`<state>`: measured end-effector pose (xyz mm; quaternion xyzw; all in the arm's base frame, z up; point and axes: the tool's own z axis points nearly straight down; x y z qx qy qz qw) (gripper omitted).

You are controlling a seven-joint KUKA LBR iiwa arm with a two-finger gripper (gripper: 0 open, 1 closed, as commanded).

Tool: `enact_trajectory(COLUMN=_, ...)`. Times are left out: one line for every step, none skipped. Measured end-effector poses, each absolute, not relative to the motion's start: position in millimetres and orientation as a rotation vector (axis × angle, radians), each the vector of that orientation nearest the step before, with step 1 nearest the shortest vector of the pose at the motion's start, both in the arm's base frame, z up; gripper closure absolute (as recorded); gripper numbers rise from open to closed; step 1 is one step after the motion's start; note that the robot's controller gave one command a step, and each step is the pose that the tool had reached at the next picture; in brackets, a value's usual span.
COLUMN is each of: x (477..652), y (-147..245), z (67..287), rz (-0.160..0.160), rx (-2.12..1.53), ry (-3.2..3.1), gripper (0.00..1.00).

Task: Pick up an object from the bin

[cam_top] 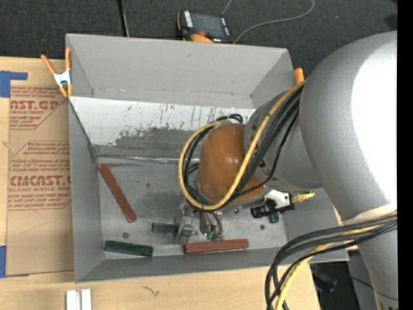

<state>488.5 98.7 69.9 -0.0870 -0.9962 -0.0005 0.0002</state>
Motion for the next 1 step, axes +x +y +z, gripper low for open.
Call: enact_trajectory(x=492.9, y=82.9, z=218.1, rz=-0.004, rx=-0.282, ry=-3.137, gripper=1.00)
